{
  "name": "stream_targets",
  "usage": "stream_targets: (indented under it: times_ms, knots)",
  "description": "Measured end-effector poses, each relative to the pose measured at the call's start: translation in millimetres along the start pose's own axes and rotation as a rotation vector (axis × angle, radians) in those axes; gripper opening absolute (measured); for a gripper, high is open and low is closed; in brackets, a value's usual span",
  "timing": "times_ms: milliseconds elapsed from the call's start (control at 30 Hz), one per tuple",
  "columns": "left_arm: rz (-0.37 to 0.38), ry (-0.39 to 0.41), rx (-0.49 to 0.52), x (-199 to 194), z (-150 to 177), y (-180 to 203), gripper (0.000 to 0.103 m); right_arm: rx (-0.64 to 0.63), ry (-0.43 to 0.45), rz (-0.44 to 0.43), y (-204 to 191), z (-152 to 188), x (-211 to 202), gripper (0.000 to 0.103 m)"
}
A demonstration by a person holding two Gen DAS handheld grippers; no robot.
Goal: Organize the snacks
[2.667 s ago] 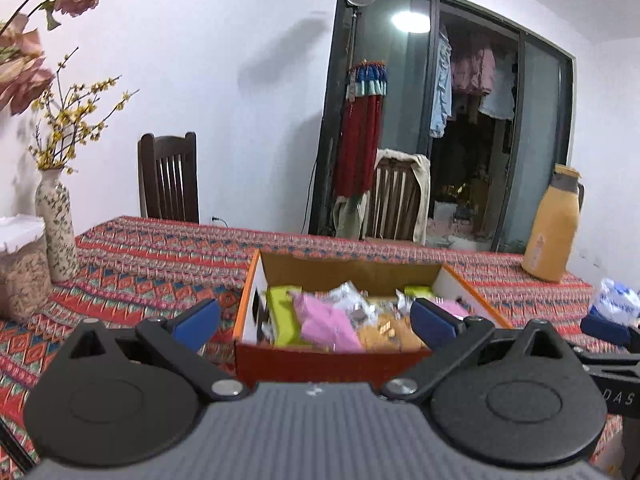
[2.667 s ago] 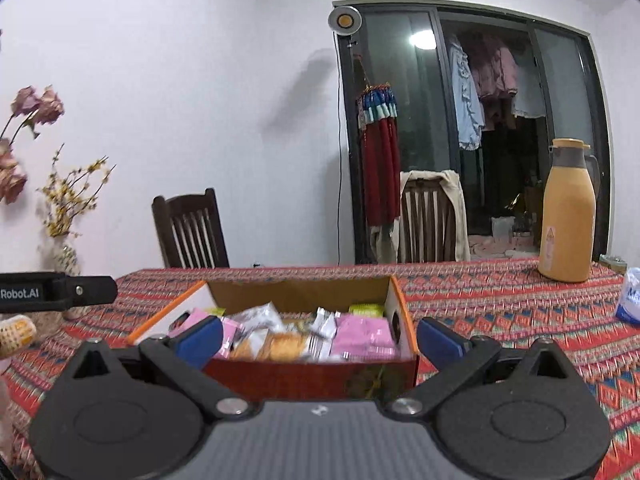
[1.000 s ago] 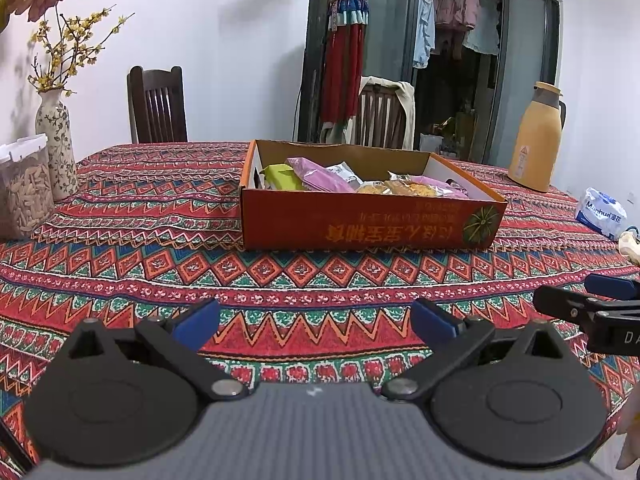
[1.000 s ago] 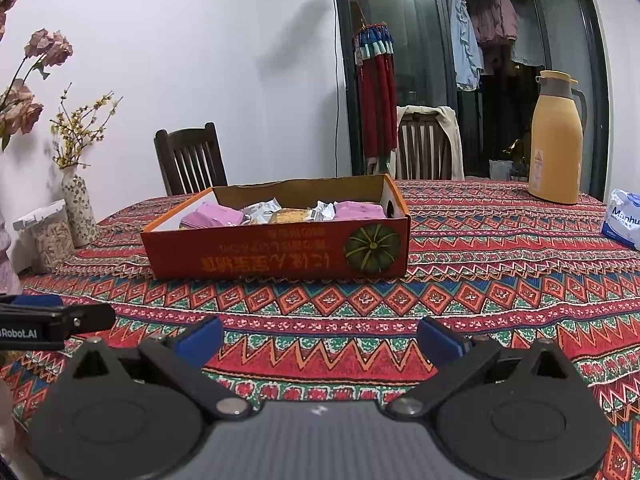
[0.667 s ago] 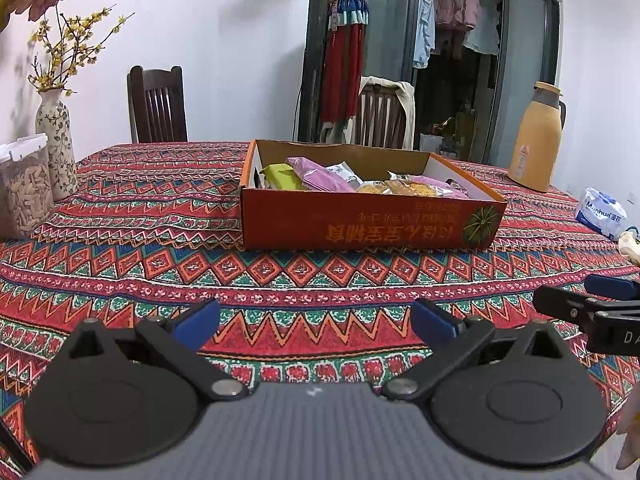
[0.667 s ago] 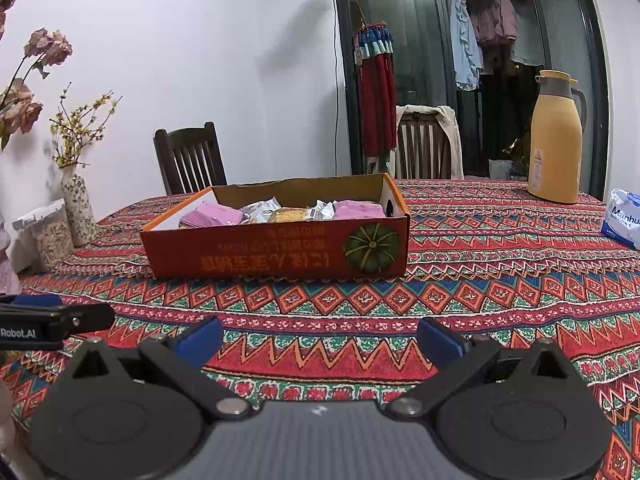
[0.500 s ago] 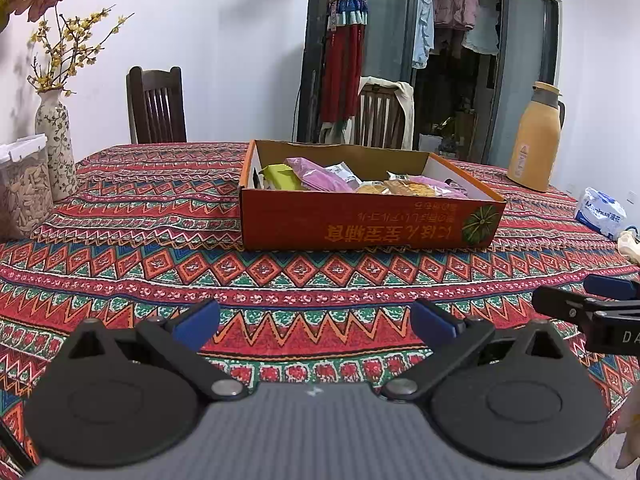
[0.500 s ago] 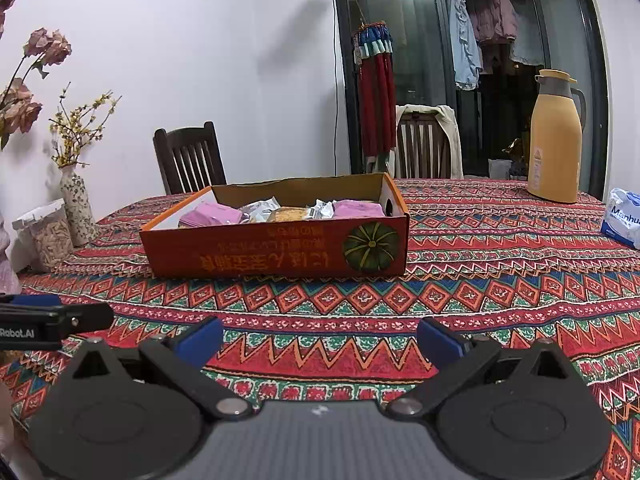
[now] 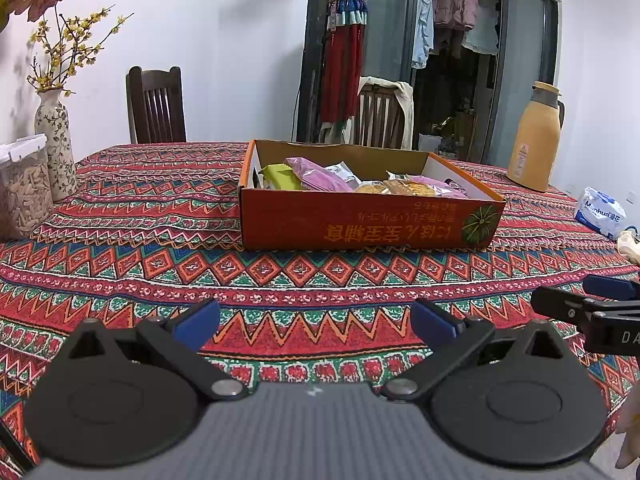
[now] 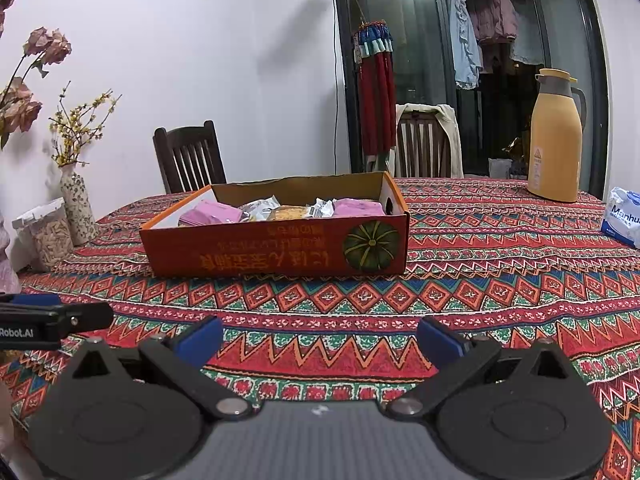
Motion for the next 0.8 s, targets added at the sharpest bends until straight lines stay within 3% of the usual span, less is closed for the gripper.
stream_targets:
  times_ms: [800]
  knots:
    - [0.012, 0.012, -0.004, 0.0, -2.4, -2.7, 0.103, 0.000, -0.006, -0.002, 0.0, 4.5, 0.1, 0.103]
Point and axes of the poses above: each gripper's, at about its wrist camera, not at the fingertips, and x roughly the way its jaws point, y to its right, z to its underside, the point moved 7 cm from there along x, roughly the way its jaws point, and after that the axes turned 6 degrees about -y, right-handed, at the moved point
